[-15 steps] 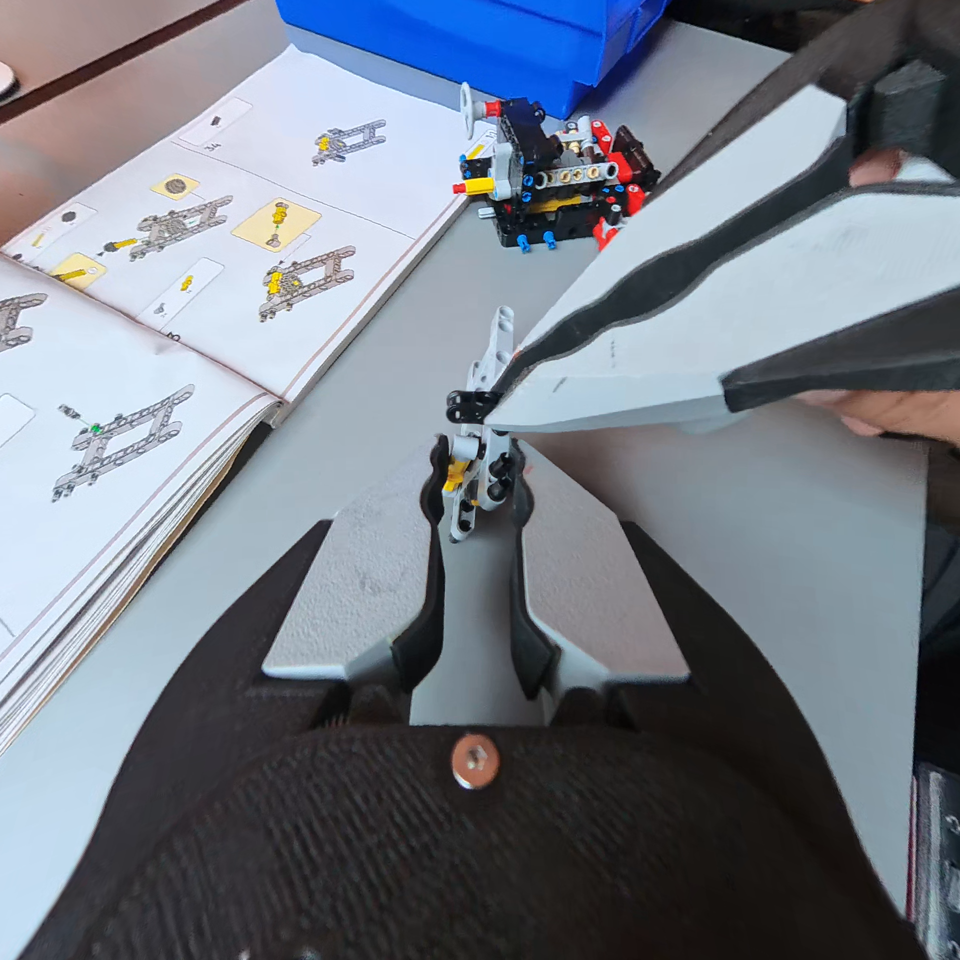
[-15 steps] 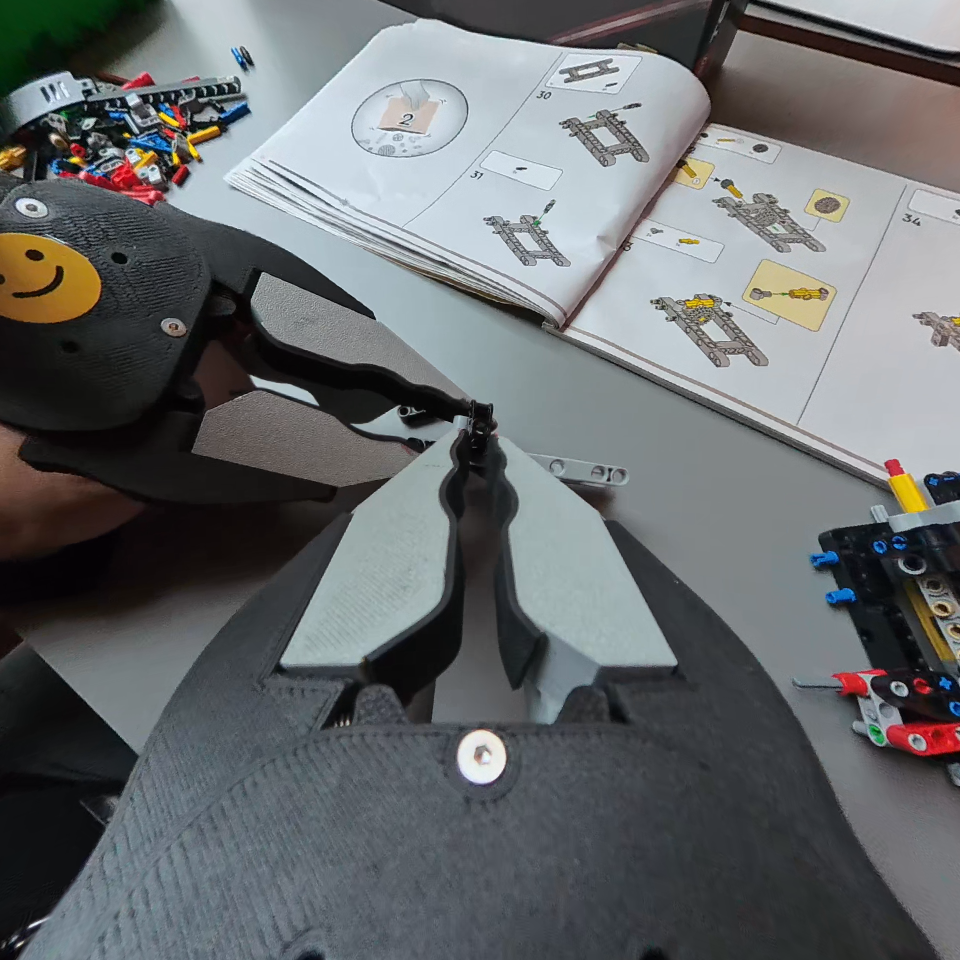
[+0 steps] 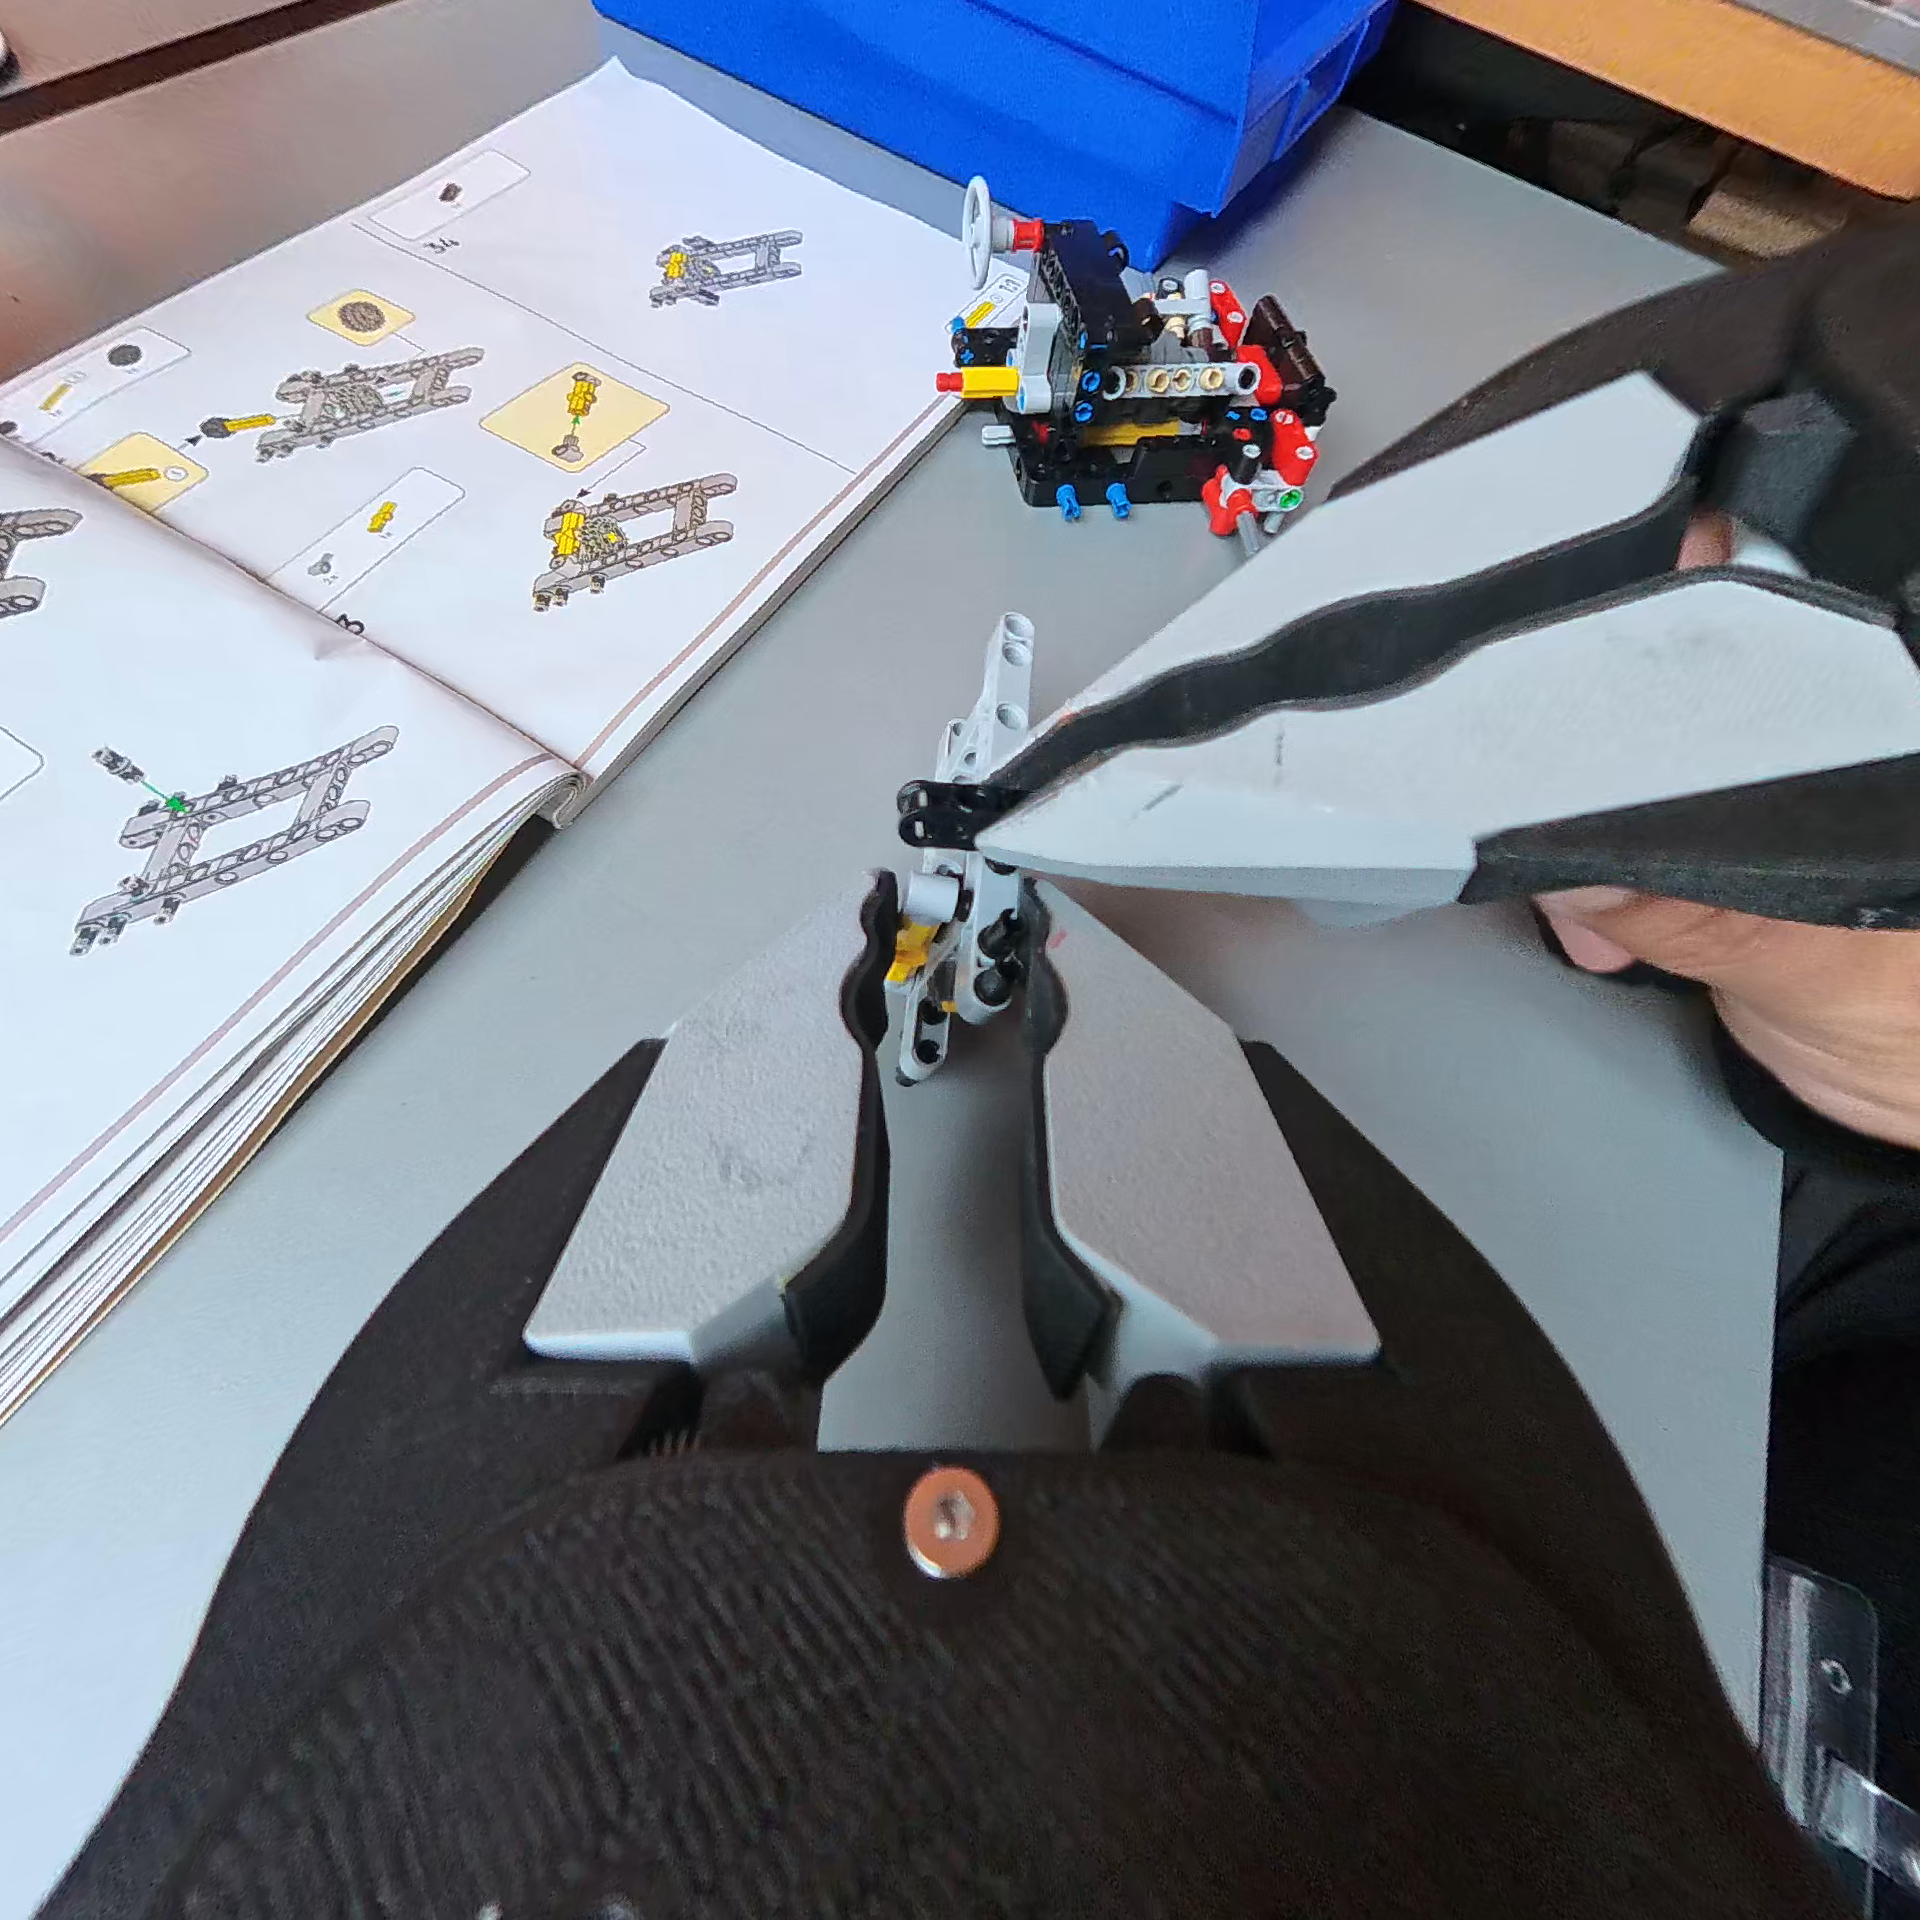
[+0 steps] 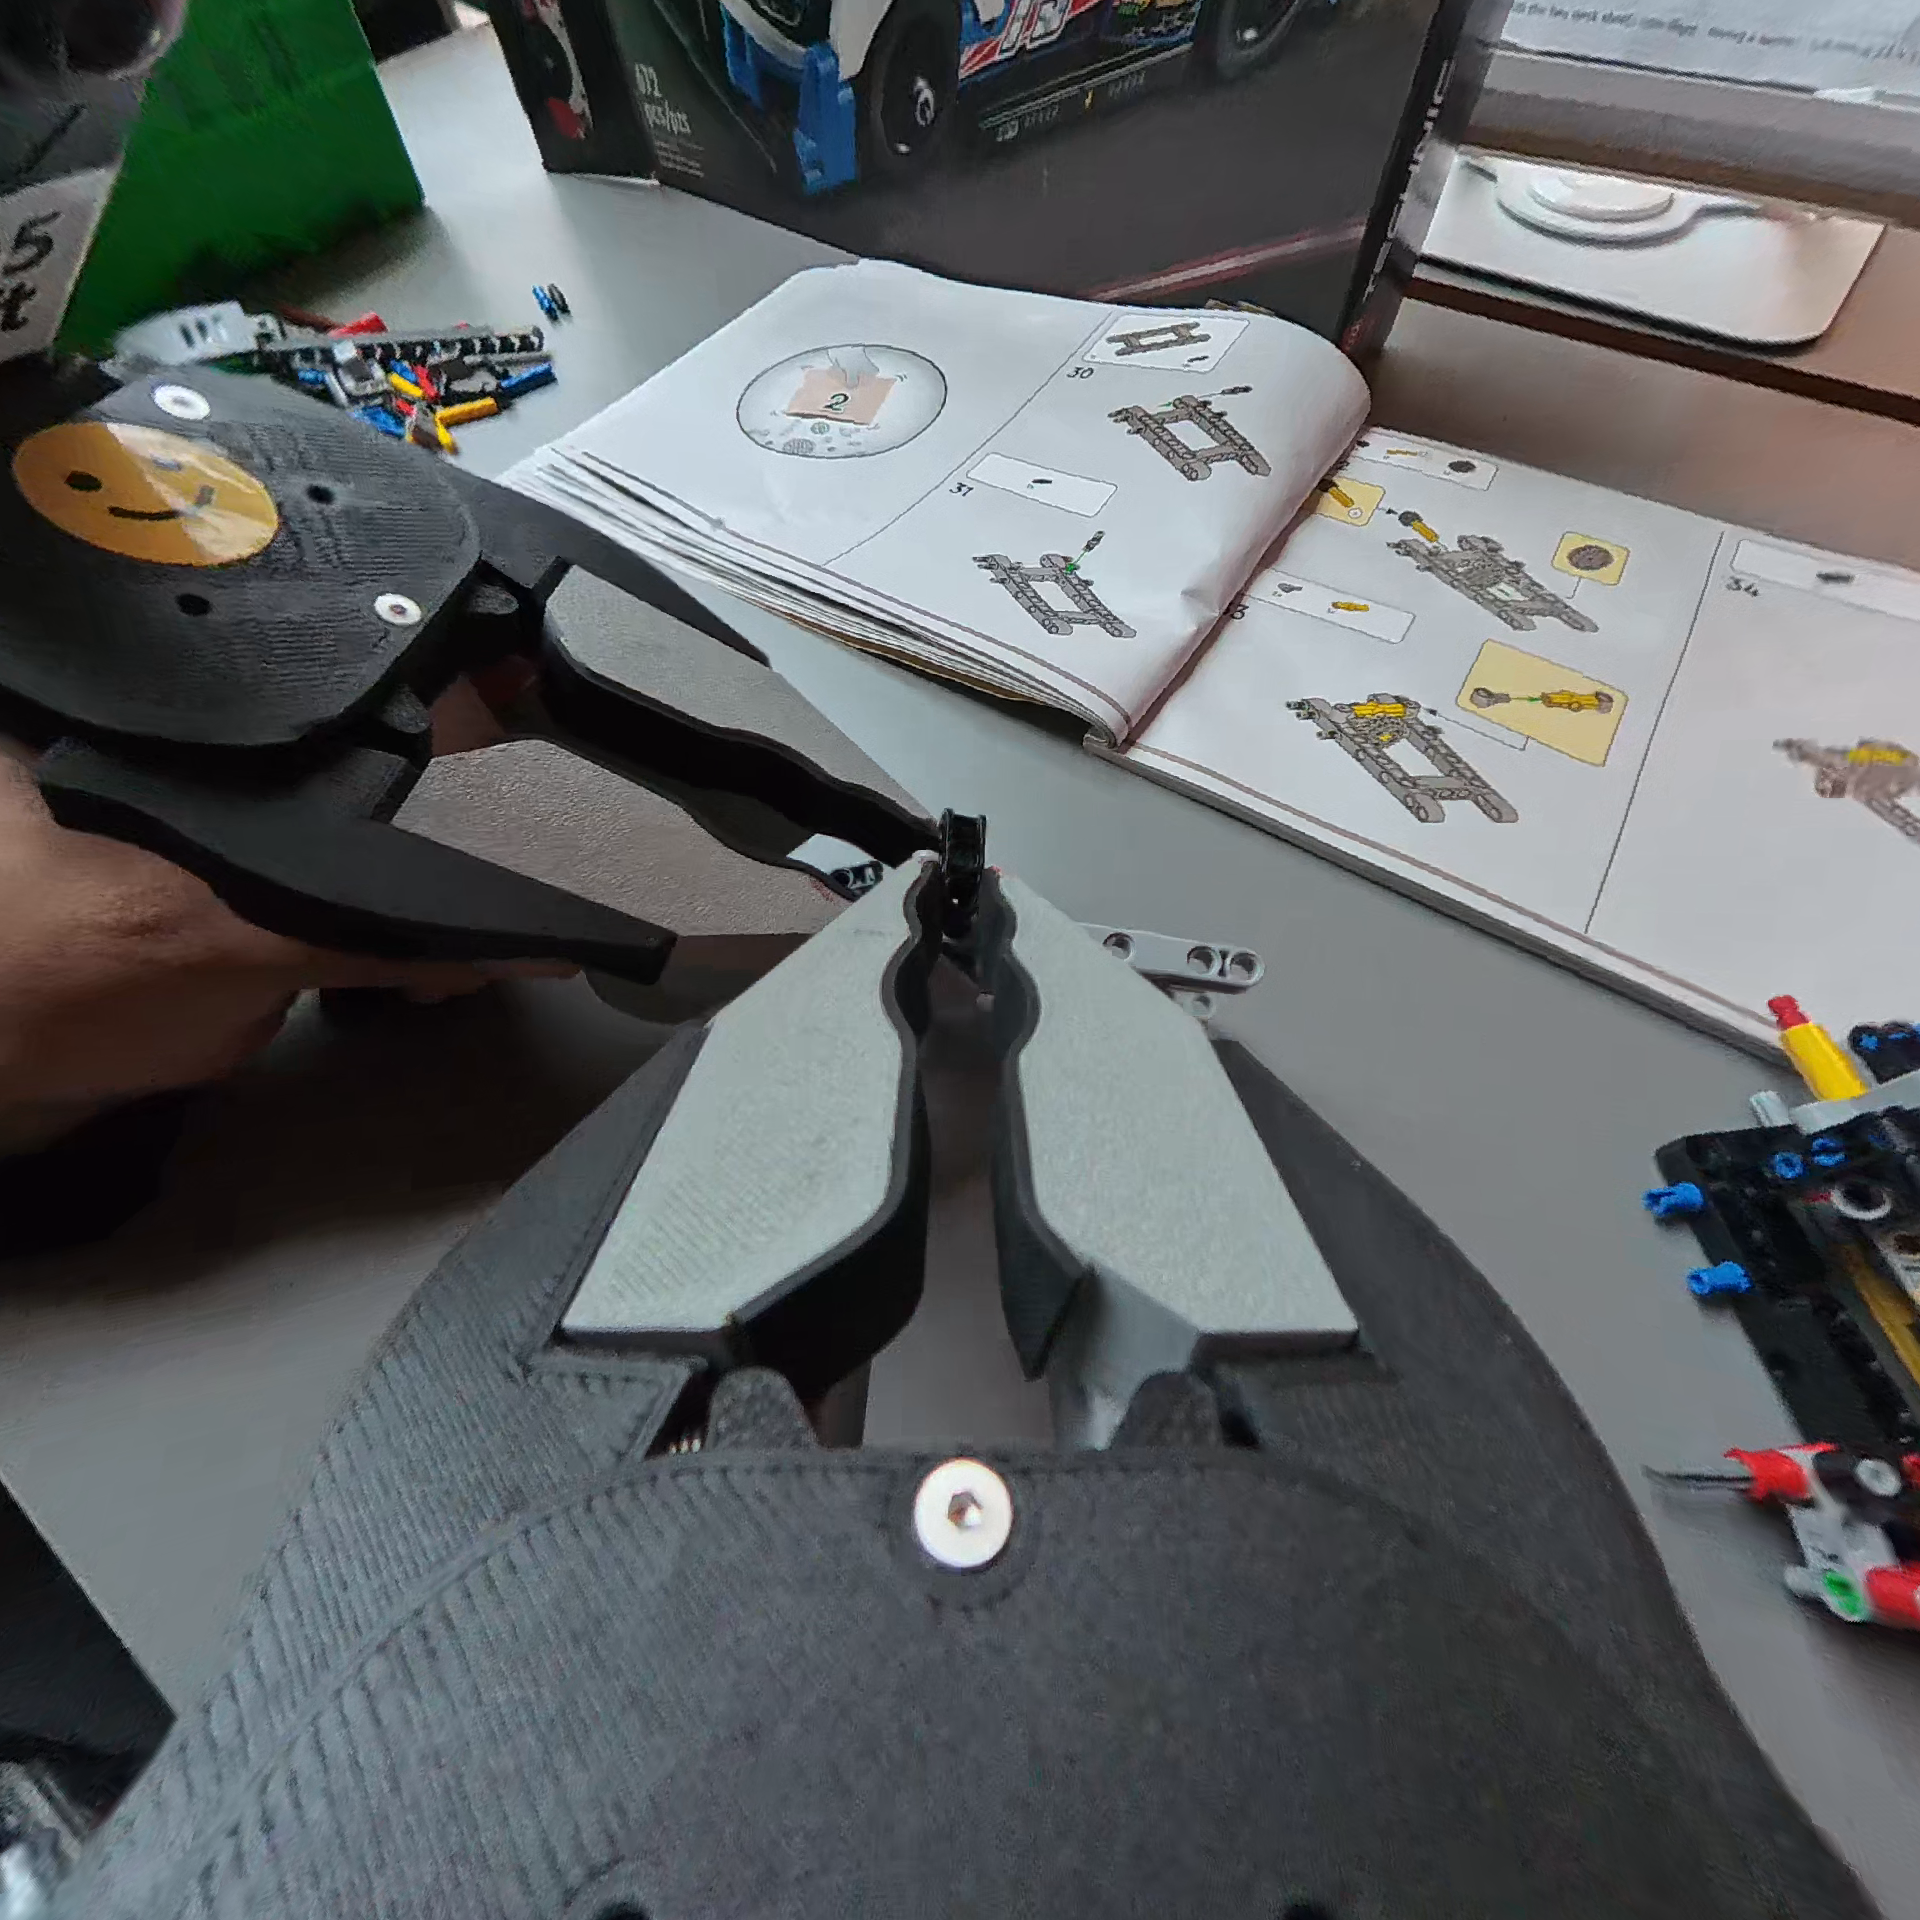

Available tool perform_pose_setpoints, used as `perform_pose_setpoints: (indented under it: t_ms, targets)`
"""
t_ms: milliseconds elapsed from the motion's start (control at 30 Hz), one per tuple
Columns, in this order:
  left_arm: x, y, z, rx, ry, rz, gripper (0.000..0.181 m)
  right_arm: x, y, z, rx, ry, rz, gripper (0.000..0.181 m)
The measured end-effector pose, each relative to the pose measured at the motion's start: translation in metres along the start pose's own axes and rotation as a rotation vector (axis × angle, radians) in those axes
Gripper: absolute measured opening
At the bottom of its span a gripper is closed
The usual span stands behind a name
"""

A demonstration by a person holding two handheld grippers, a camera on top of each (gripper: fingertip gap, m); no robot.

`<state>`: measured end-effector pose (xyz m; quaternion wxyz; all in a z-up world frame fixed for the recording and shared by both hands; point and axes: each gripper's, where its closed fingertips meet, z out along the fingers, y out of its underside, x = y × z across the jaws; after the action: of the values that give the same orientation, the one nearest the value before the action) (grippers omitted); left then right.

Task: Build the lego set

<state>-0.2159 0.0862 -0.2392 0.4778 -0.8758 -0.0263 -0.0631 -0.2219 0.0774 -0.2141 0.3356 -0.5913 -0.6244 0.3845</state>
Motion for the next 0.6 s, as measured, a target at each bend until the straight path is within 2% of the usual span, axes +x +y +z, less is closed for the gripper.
perform_pose_setpoints:
  t_ms: [300,400,500,600]
  targets:
    - [0.0022,0.0,0.0005,-0.001,0.036,-0.007,0.02,-0.0001,0.0015,-0.0039,-0.059,-0.094,-0.103,0.005]
    - [0.0028,-0.0002,0.0009,-0.001,0.024,0.015,0.02,0.0003,0.0038,-0.0048,-0.168,-0.118,-0.116,0.005]
    - [0.0024,-0.0004,0.0012,-0.001,0.014,0.025,0.02,0.0005,0.0053,-0.0044,-0.307,-0.164,-0.035,0.004]
    - [0.0001,-0.0003,0.0008,-0.001,0.017,0.0,0.02,-0.0002,0.0042,-0.0013,-0.351,-0.166,0.023,0.005]
